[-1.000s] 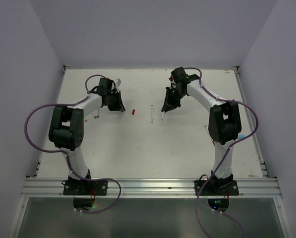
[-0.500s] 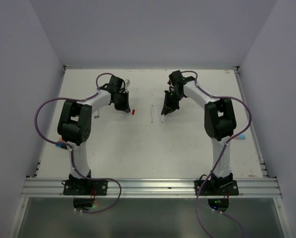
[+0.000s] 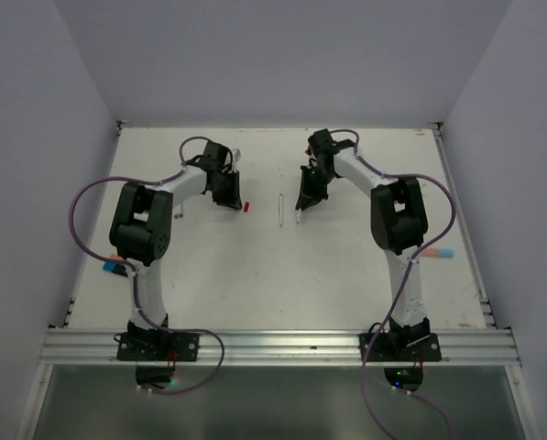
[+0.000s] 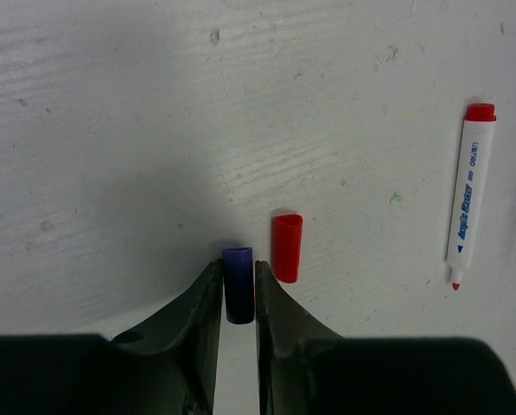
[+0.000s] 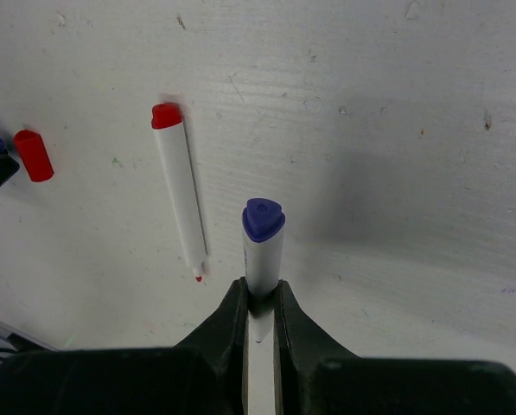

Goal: Open the pen caps

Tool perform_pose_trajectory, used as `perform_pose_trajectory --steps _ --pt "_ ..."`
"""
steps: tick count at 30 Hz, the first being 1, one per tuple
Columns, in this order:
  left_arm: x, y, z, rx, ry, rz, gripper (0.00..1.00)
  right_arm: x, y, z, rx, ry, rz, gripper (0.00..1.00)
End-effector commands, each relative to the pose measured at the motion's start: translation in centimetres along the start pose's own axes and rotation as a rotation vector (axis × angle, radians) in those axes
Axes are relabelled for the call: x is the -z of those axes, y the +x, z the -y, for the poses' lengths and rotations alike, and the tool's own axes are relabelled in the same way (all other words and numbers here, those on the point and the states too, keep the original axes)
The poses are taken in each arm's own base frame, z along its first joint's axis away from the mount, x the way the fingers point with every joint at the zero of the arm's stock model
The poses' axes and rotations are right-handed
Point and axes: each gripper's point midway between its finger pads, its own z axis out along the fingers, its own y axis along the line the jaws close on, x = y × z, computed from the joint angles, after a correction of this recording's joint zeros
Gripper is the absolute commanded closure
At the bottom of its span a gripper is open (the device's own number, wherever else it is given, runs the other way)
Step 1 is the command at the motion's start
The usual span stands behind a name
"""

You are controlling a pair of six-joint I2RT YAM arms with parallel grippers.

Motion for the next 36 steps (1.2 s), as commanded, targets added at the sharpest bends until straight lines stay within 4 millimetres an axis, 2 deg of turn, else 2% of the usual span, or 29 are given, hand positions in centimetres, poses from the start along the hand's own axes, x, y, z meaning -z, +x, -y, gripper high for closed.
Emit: perform_pose_trajectory --steps 1,7,14,23,27,30,36 --pt "0.2 -1.5 0.6 -0.023 0.006 0.029 0.76 0.6 -0.6 -0.7 0.039 -0.004 0.019 1.00" --pt "0.4 -1.6 0.6 -0.024 0.006 0.033 0.68 0.1 -0.3 -1.1 0.052 -0.009 0.006 1.00" --pt "1.1 -1.6 0.6 -0.021 -0.002 0.051 0.65 -0.2 -0.4 -1.7 0.070 -0.014 -0.002 1.00" --pt "4.6 -3.6 2.0 -0.009 0.027 0.157 0.54 -1.1 0.3 -2.0 0.102 0.015 -0.008 1.00" --pt "5.9 -3.9 1.9 0.027 0.034 0.183 0.50 -1.8 0.2 -2.1 0.107 0.018 -0.005 0.99" --pt "6.8 -3.7 1.3 0.074 0.035 0.196 0.44 -2.0 -0.2 -2.1 0.107 0.023 0.012 0.95" --pt "8.7 -3.2 -0.6 0.149 -0.015 0.223 0.42 -2.7 -0.7 -1.6 0.115 0.048 0.018 0.89"
